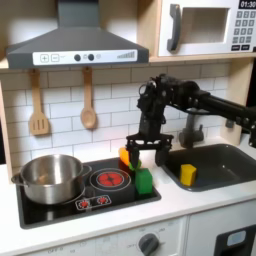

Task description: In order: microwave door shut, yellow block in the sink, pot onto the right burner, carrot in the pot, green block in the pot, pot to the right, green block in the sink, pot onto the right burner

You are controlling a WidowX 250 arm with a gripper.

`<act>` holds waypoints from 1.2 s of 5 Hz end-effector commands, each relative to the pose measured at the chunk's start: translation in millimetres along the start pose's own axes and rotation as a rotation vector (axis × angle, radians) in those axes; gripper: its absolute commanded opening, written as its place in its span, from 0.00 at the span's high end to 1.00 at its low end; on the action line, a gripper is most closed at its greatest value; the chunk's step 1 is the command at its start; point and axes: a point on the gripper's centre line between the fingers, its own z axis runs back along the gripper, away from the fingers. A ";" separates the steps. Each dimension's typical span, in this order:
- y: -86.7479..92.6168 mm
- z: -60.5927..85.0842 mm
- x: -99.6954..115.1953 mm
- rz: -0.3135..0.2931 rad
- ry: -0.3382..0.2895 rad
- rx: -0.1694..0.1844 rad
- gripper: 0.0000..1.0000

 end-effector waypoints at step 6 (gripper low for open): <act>82.9 4.0 5.3 0.209 -0.005 0.042 0.00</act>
